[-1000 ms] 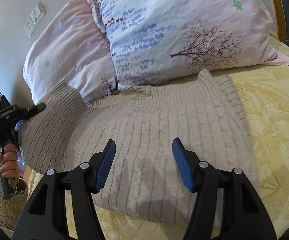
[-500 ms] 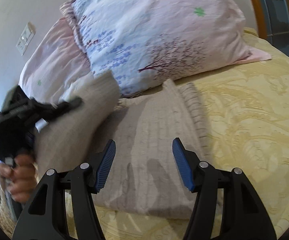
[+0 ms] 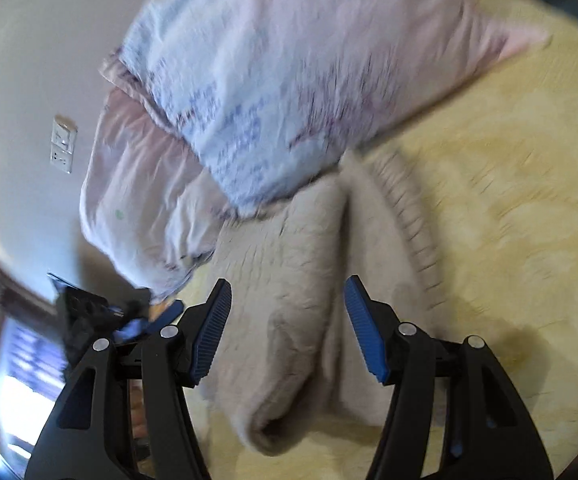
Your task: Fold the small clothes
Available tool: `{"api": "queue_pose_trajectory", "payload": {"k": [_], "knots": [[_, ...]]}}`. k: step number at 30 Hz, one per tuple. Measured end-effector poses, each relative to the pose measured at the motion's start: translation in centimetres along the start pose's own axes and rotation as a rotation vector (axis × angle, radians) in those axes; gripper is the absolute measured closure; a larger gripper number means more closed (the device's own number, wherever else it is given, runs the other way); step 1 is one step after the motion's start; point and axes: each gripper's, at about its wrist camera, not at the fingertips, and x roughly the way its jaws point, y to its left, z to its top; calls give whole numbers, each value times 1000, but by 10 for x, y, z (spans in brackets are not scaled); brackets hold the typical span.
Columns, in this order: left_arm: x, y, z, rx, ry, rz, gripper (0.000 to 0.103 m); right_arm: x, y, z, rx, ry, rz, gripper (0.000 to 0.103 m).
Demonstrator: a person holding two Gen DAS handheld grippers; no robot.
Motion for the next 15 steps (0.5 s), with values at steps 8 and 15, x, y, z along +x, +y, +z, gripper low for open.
{"api": "queue_pose_trajectory", "payload": {"k": [8,15], "knots": [[19,31,-18,-41,104,42,38,44,2,3,12,131,-92,52],[28,34,-22,-54,140,9,37,65,-9,21,64,85,-23,67]]}}
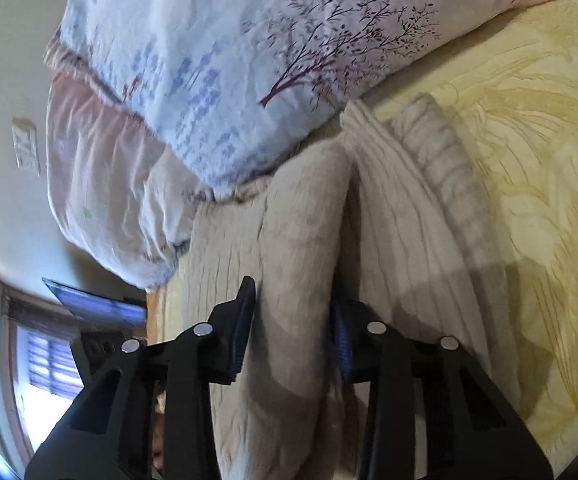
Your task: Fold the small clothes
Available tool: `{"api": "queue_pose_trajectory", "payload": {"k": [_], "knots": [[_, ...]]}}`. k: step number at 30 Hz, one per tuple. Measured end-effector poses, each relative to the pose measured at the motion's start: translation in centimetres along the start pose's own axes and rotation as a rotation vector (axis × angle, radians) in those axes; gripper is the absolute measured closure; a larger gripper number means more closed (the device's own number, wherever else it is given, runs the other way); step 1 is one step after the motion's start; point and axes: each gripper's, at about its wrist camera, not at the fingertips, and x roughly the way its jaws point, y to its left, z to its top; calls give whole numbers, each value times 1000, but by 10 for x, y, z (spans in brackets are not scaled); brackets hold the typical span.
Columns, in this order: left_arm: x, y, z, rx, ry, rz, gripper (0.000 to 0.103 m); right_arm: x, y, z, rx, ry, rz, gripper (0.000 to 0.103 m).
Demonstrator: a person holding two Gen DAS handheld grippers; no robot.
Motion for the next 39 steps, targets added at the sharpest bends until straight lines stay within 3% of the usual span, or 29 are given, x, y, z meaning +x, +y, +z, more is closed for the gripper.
{"api": "queue_pose_trajectory", "payload": {"k": [3,5,11,14,19,27,30,34,36,39], "knots": [[1,1,1,-12,3,-6,34,3,4,3,-34,-30,-22,83],[0,2,2,-13,4,-7,33,-2,24,-2,-163,-90,-100,86],[-1,4,2,-31,6,-10,31,-21,136,-83,-918,-338,-348,87],[-5,3,1,-32,1,-13,31,-20,157,-107,-1111,-430,-482,88],[-14,-6,-4,20,0,-44,27,-44,138,-80,-1039,-497,-590,89],[2,-26,-16,89,56,-58,28,-61,105,-65,-967,-492,-632,89],[9,-30,-19,103,72,-51,29,-58,90,-53,-905,-465,-624,89],[12,-31,-21,109,88,-53,29,-43,38,-20,-669,-304,-615,85],[10,-30,-23,112,89,-61,29,-57,22,-15,-559,-318,-565,82],[6,-29,-27,115,84,-76,29,-102,11,-19,-412,-397,-437,62]]}}
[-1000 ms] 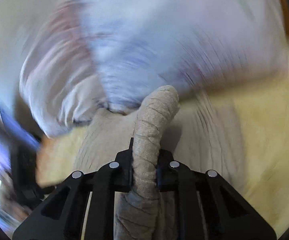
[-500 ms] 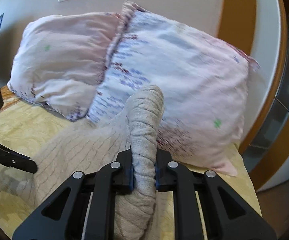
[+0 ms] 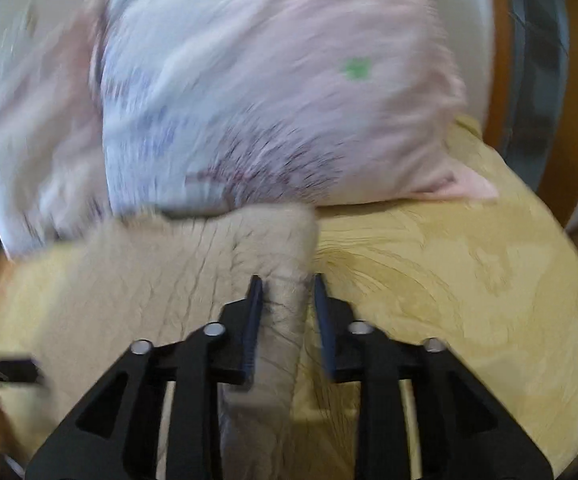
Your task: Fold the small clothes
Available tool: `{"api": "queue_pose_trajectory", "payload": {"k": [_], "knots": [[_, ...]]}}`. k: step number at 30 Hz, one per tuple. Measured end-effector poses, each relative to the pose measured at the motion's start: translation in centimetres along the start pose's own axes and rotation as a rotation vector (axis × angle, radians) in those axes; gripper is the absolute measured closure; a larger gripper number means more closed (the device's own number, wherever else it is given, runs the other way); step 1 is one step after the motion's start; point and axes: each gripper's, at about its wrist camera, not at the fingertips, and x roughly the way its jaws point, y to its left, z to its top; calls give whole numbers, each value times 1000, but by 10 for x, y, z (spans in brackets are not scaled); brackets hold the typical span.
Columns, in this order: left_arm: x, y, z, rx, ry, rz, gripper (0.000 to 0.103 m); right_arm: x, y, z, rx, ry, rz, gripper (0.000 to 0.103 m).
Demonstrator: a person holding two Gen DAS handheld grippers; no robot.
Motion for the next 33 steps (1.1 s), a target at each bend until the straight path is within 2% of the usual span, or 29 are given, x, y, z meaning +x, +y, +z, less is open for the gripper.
{"api": "queue_pose_trajectory", "payload": {"k": [1,5,13,15,16,17,18,19,22,24,26,29,30,33], "knots": [[-1,1,-2,-3,1,-9,30,-9,-5,-1,31,-8,23,53],[-1,2,-9,-11,13,-27,34,-44,-23,-17,153,35,180,52],[4,3,-24,-41,35,-41,52,-56,-9,-57,127,135,249,53],[3,4,-26,-50,35,-49,57,-55,-3,-61,105,138,250,54],[4,4,-26,-50,33,-46,60,-51,2,-64,85,144,246,63],[4,4,-26,-48,30,-41,64,-48,3,-64,75,147,243,85],[3,4,-27,-48,28,-38,71,-46,5,-65,66,152,240,91],[2,4,-28,-49,26,-40,79,-48,6,-65,56,131,232,92],[-5,1,-31,-38,4,-60,83,-69,9,-59,34,24,229,93],[-9,-2,-34,-19,-4,-72,84,-74,8,-57,22,1,206,94],[-9,-3,-37,-10,6,-76,84,-67,3,-61,15,35,156,94],[-2,2,-42,-19,21,-63,84,-44,-9,-74,35,132,84,94],[1,6,-44,-30,27,-60,84,-36,-13,-79,53,161,77,94],[3,10,-44,-48,32,-71,84,-33,-18,-84,85,163,92,94]]}}
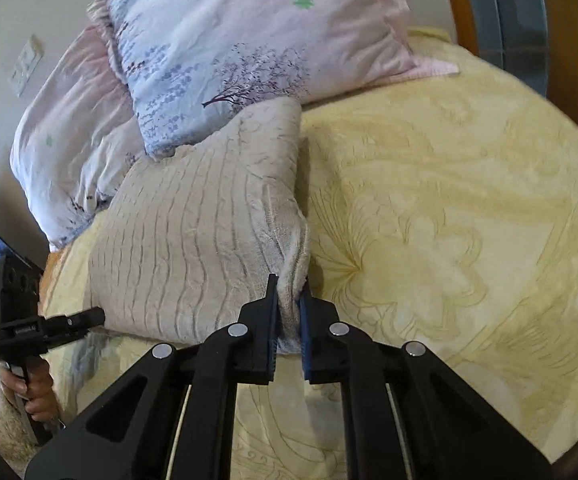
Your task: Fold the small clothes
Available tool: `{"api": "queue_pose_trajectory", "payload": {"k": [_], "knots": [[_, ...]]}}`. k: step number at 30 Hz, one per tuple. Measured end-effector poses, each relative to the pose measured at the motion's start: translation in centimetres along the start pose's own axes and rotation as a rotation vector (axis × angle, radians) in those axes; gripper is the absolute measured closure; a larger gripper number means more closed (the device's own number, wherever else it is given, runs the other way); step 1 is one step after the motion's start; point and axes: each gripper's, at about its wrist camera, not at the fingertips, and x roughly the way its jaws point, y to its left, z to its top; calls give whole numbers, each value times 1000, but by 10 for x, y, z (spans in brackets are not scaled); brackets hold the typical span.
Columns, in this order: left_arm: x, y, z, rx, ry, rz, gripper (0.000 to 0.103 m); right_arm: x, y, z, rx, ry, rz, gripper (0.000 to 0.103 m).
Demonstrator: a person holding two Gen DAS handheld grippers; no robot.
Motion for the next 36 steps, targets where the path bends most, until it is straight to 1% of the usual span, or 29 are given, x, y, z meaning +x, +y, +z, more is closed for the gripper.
{"api": "queue_pose_trajectory", "payload": {"k": [2,3,4,5,6,7,8,9,11,13,14,16,19,20,21,23,25,26,28,31,36], "knots": [[0,-1,1,8,8,6,81,-1,1,2,-5,12,4,93],[-1,-2,2,16,11,10,77,-2,0,3,-4,19,8,92],[-3,-4,2,23,16,10,74,-5,-1,5,8,25,18,90],[-5,-5,3,25,16,9,72,-8,-1,7,23,25,30,81],[-8,-5,3,26,8,9,65,-11,0,10,35,18,40,77],[-13,-6,5,27,-7,14,57,-17,0,16,47,-4,54,71],[-17,-7,7,29,-23,21,53,-19,-1,20,55,-20,61,66],[-21,-8,10,32,-41,29,47,-21,-1,28,71,-35,70,65],[-26,-10,17,39,-65,49,41,-18,-1,40,94,-38,89,63],[-25,-11,26,45,-77,79,33,-8,-2,53,122,-25,103,63],[-23,-11,30,43,-74,91,32,-1,-2,58,137,-8,109,63],[-16,-10,36,38,-62,102,30,14,-3,65,162,25,126,63],[-3,-9,44,31,-45,119,30,29,-2,70,172,49,139,65],[0,-9,45,28,-44,124,30,31,2,72,151,40,134,83],[4,-8,48,21,-45,127,29,31,8,74,112,22,125,91],[7,-8,51,19,-48,124,29,21,18,76,49,-37,109,92],[11,-10,54,24,-54,125,29,7,25,78,1,-118,81,93],[12,-11,55,28,-56,126,29,5,25,78,-2,-131,61,93],[15,-13,57,34,-55,126,28,15,16,77,8,-97,5,93],[18,-15,58,42,-50,125,28,44,0,67,45,-1,-66,93],[23,-16,61,48,-47,120,27,54,-8,66,83,14,-66,93]]}}
